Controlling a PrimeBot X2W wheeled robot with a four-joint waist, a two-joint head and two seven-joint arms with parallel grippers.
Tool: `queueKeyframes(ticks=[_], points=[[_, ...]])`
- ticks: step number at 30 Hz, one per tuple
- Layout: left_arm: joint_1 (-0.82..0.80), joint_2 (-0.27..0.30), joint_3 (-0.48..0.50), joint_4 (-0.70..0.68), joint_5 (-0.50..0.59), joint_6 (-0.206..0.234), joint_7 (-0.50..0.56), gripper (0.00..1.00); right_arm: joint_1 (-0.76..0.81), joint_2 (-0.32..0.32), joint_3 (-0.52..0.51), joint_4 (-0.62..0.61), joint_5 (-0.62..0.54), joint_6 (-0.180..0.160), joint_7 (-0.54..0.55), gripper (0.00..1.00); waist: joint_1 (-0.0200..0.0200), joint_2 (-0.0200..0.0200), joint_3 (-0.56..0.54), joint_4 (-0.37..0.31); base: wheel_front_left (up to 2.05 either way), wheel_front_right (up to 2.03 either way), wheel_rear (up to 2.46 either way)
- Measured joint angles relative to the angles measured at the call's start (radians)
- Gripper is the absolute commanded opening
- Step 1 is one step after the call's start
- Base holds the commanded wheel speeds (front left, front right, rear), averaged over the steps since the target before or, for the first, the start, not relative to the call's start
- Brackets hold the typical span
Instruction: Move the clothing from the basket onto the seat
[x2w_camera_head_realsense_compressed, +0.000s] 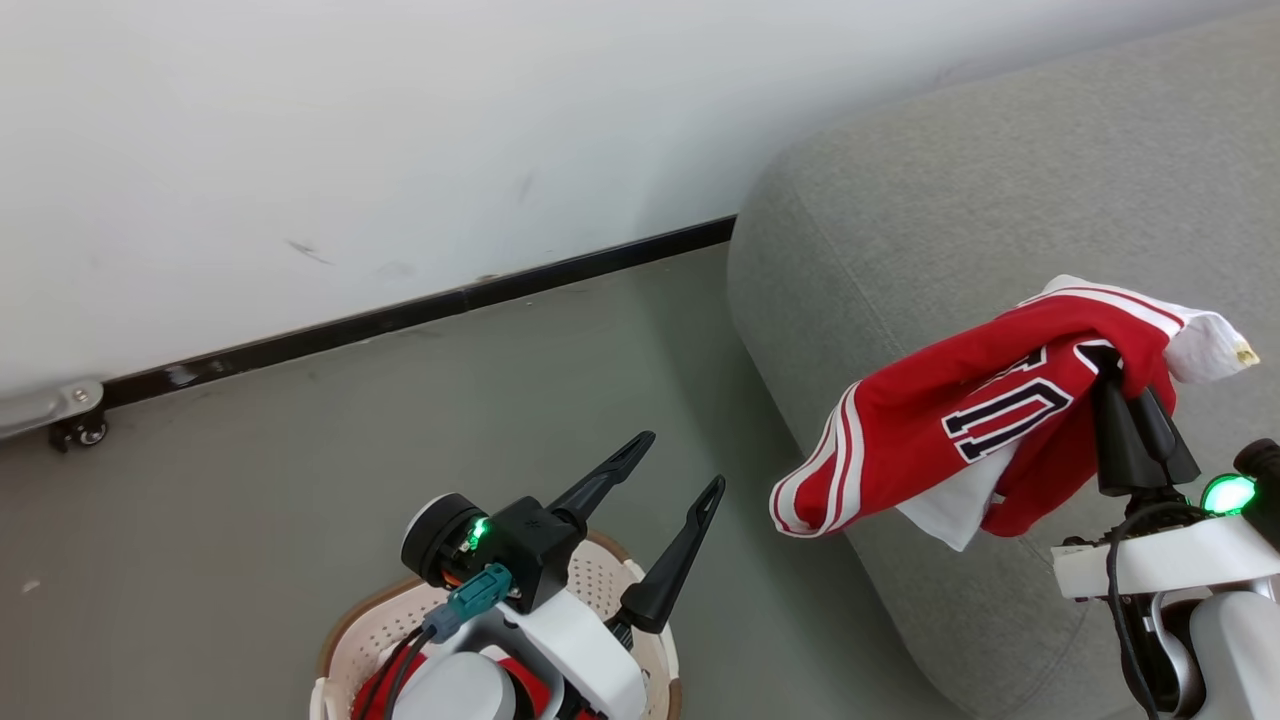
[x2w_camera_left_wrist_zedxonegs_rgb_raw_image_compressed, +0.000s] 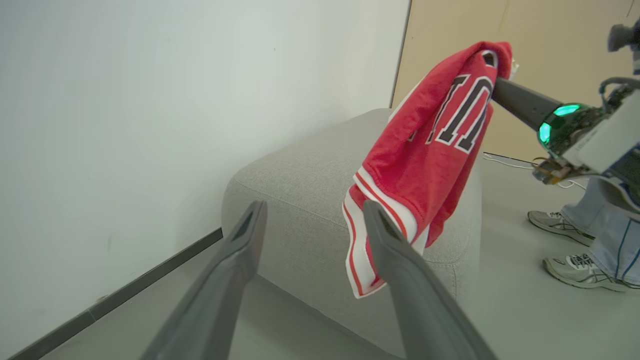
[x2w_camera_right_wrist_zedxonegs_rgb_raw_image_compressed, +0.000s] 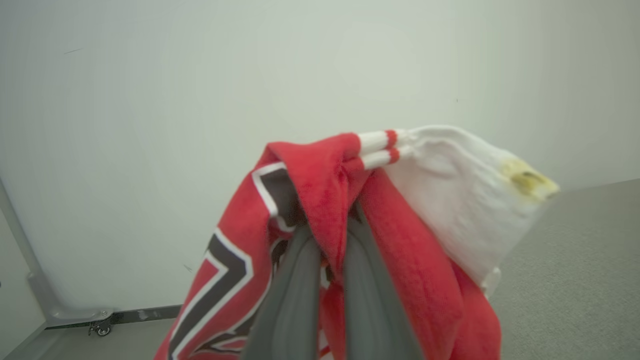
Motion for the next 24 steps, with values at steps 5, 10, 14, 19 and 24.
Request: queueKeyframes(ticks=[5, 10, 14, 19, 24], points=[[0.0, 0.003, -0.004, 0.004, 0.0, 0.0, -0.003, 1.0, 0.006, 0.001, -0.006, -0.012, 0.0, 0.0, 0.0, 0.0, 0.0, 0.0, 0.003, -0.032, 0.0, 0.0, 0.0], [0.0, 0.012, -0.005, 0.01, -0.001, -0.001, -0.004, 1.0, 0.007, 0.006, -0.009, -0.019, -0.001, 0.0, 0.0, 0.0, 0.0, 0.0, 0.008, -0.061, 0.0, 0.0, 0.0], [0.0, 0.015, -0.007, 0.01, -0.001, -0.001, -0.004, 1.0, 0.007, 0.007, -0.009, -0.021, -0.001, 0.0, 0.0, 0.0, 0.0, 0.0, 0.012, -0.082, 0.0, 0.0, 0.0], [0.0, 0.019, -0.007, 0.01, -0.001, -0.001, -0.01, 1.0, 0.007, 0.009, -0.005, -0.022, -0.001, 0.0, 0.0, 0.0, -0.0001, 0.0, 0.017, -0.102, 0.0, 0.0, 0.0], [0.0, 0.021, -0.007, 0.009, -0.001, -0.001, -0.011, 1.0, 0.006, 0.011, 0.001, -0.023, -0.001, 0.0, 0.0, 0.0, 0.0, 0.0, 0.024, -0.117, 0.0, 0.0, 0.0]])
